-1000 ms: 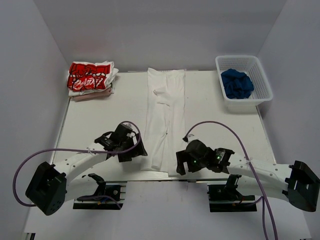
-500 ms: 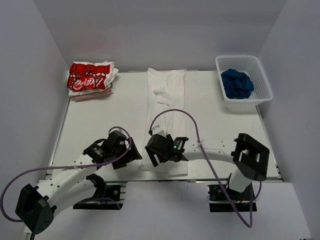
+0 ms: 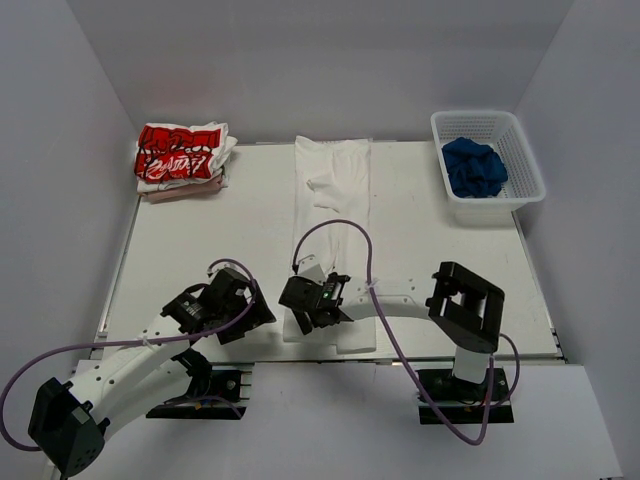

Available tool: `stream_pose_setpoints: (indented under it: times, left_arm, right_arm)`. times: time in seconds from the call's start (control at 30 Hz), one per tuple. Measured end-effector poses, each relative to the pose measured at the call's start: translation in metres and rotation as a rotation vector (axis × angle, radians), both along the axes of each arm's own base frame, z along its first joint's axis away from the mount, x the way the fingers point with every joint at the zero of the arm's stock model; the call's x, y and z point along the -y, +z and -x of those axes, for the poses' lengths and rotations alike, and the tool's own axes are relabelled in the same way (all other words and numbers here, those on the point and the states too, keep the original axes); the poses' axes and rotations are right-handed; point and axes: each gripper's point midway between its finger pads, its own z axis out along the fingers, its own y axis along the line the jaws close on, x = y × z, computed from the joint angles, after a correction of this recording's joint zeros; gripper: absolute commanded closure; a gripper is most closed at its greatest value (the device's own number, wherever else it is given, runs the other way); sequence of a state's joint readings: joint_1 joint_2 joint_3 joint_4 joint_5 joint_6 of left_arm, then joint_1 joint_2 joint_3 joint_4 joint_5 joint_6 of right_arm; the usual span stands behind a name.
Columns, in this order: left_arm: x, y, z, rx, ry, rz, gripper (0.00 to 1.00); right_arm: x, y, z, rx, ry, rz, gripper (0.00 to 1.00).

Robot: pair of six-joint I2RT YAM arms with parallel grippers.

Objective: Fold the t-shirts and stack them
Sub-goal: Rotate the tshirt 90 degrees, then grab the bottom of the folded rectangular tshirt with both arms

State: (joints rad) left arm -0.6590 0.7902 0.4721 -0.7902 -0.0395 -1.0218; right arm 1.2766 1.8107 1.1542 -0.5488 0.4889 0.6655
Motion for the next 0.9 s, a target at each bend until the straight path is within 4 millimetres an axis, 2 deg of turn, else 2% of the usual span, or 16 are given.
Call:
stream_pose_setpoints:
  times: [0.07,0.23,0.33,0.47,0.63,0.73,0.9]
  left_arm:
    - [-0.002,-0.001,0.0,-0.001,0.003,-0.007,0.0]
    - [-0.004,-0.004,0.002,-0.017,0.003,-0.024,0.0]
    - [-0.004,-0.008,0.003,-0.032,-0.01,-0.043,0.0]
    - [0.001,-0.008,0.001,-0.047,-0.053,-0.049,0.0]
    - [0.023,-0.009,-0.002,-0.058,-0.155,-0.004,0.0]
    - [0.037,-0.017,0.002,-0.089,-0.222,0.01,0.07]
    - [0.054,-0.023,0.012,-0.109,-0.306,0.038,0.23]
  right_arm:
    - [0.011,0.002,0.002,0.007,-0.035,0.002,0.1]
    - [0.074,0.016,0.023,-0.012,-0.094,0.004,0.1]
    - [0.096,0.024,0.037,-0.04,-0.111,-0.062,0.1]
    - [0.107,0.022,0.047,-0.068,-0.128,-0.101,0.1]
    - [0.106,0.026,0.049,-0.071,-0.164,-0.225,0.1]
    - [0.109,0.024,0.053,-0.091,-0.186,-0.302,0.1]
    - [0.118,0.01,0.059,-0.132,-0.223,-0.358,0.11]
